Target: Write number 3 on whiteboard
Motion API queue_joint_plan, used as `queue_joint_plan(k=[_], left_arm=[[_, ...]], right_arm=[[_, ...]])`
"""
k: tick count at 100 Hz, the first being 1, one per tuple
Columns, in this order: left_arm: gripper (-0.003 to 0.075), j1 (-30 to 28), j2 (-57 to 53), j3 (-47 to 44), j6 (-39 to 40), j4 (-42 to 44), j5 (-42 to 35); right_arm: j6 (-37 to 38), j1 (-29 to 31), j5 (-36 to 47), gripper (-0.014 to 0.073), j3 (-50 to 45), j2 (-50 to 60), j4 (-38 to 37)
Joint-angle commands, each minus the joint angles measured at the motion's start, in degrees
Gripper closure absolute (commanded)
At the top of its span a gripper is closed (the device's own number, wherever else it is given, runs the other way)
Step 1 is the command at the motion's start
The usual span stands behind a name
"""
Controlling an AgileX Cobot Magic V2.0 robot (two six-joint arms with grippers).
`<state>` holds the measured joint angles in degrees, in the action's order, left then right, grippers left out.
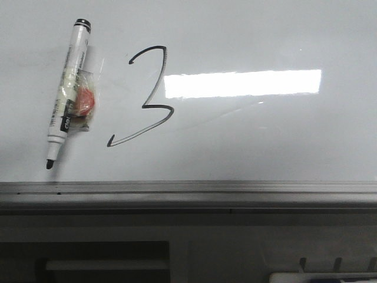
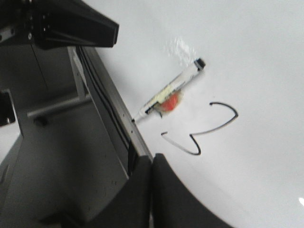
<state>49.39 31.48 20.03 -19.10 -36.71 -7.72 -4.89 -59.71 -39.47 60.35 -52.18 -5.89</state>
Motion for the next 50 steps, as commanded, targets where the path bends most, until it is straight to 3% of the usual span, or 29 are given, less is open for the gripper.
queue_joint_plan(k=[1,23,50], left_arm=[[0.0741,-0.07,-3.19,1.1,-1.39,5.42,-0.47],[0.0741,-0.07,-12.06,0.69,-1.99,16.73,10.02],[0.0741,-0.07,-20.95,-1.27,-1.99,16.94,16.89]], right_arm=[[0.23,0.27,10.39,0.0644,-3.61,5.42,-1.1],[0.23,0.27,28.03,0.0643,-23.85,24.04,-1.1],[0.13,0.27,32.88,0.0644,-43.79,43.91,-1.55]])
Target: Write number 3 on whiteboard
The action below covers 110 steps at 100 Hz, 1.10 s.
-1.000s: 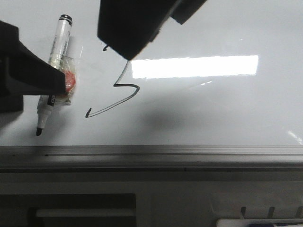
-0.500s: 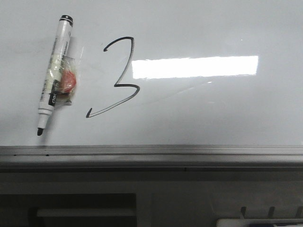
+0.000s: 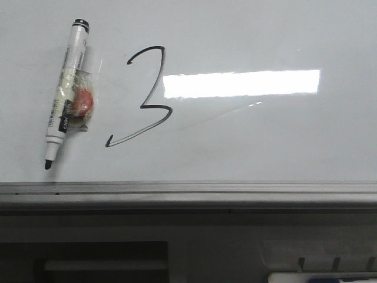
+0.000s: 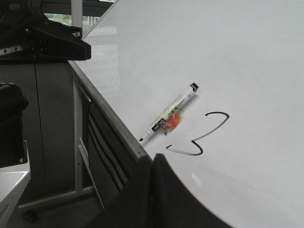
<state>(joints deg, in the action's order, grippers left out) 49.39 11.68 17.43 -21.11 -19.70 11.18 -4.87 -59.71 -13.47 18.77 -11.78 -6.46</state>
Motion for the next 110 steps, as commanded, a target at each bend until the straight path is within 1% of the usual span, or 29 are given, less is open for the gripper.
queue_joint_plan(k=[1,17,35,77,89,94,99,104,110], left_arm=[[0.0741,-0.07,-1.39,1.32,0.02,-0.08,-1.99],[0.0741,-0.07,-2.46,1.32,0.02,-0.08,-1.76],[0.0741,-0.07,-2.46,1.32,0.02,-0.08,-1.76],[0.0741,-0.07,-2.46,1.32,0.02,-0.08,-1.87],[0.0741,-0.07,-2.46,-0.05,0.02,-0.08,-1.87],[0.0741,-0.16,-2.46,-0.9,0.02,1.58,-1.87],[0.0741,-0.71,-2.46,-1.6,0.02,6.01,-1.87],[0.0741,-2.07,-2.46,-2.18,0.02,9.58,-1.96],[0.0741,-4.36,-2.46,-2.74,0.24,10.81,-2.1]], right_arm=[[0.1,0.27,7.09,0.0644,-2.51,4.24,-0.99],[0.1,0.27,7.89,0.0644,-7.27,9.92,-0.99],[0.1,0.27,7.66,0.0644,-9.65,10.5,-0.99],[0.1,0.27,7.66,0.0644,-10.47,10.5,-0.99],[0.1,0.27,7.66,0.0644,-10.47,10.5,-0.99],[0.1,0.27,7.66,0.0644,-10.47,10.5,-0.99],[0.1,0.27,7.66,0.0644,-10.47,10.5,-0.99],[0.1,0.27,7.66,0.0644,-10.47,10.5,-0.99],[0.1,0.27,7.66,0.0644,-10.47,10.5,-0.99]])
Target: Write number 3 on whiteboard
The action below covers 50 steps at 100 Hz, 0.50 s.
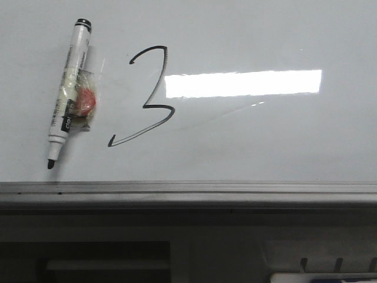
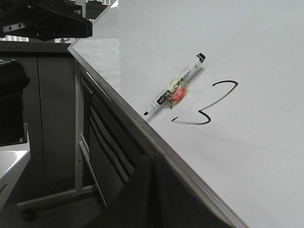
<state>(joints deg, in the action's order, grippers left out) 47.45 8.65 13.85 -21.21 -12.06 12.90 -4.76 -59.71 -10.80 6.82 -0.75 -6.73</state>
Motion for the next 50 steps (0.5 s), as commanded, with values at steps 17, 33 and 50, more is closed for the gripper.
queue_joint_plan(k=[17,33,50], left_arm=[[0.0741,-13.42,0.57,0.4,0.37,3.49,-3.92],[0.0741,-26.64,0.43,0.4,0.37,3.44,-3.92],[0.0741,-38.55,-0.96,-0.54,0.37,3.44,-4.01]], right_arm=[[-0.01,0.27,4.99,0.0644,1.48,-0.54,-0.71],[-0.01,0.27,4.99,0.0644,1.48,-0.54,-0.71],[-0.01,0.27,4.99,0.0644,1.48,-0.54,-0.71]])
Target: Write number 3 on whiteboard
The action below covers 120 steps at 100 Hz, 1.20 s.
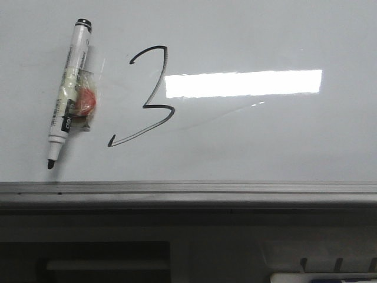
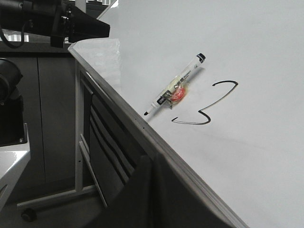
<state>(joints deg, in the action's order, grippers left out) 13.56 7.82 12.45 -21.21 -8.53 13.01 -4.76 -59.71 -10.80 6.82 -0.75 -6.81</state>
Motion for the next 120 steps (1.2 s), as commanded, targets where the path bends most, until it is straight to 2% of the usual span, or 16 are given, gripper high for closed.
queue_joint_plan(k=[1,18,41,48,51,120], left_arm=[[0.0741,-5.07,-0.29,0.61,0.37,-0.09,-4.12],[0.0741,-12.02,-4.5,-4.75,0.84,-0.09,-4.12],[0.0741,-12.71,-9.44,-13.36,13.78,6.03,-5.41],[0.0741,-12.71,-9.44,-13.19,15.75,7.62,0.58],[0.0741,-12.71,-9.44,-13.17,15.8,7.62,3.12],[0.0741,-12.71,-9.44,-13.17,15.8,8.53,2.82]], right_arm=[[-0.01,0.27,4.99,0.0644,1.48,-0.54,-0.63],[-0.01,0.27,4.99,0.0644,1.48,-0.54,-0.63],[-0.01,0.27,4.99,0.0644,1.48,-0.54,-0.63],[-0.01,0.27,4.99,0.0644,1.48,-0.54,-0.63],[-0.01,0.27,4.99,0.0644,1.48,-0.54,-0.63],[-0.01,0.27,4.99,0.0644,1.48,-0.54,-0.63]])
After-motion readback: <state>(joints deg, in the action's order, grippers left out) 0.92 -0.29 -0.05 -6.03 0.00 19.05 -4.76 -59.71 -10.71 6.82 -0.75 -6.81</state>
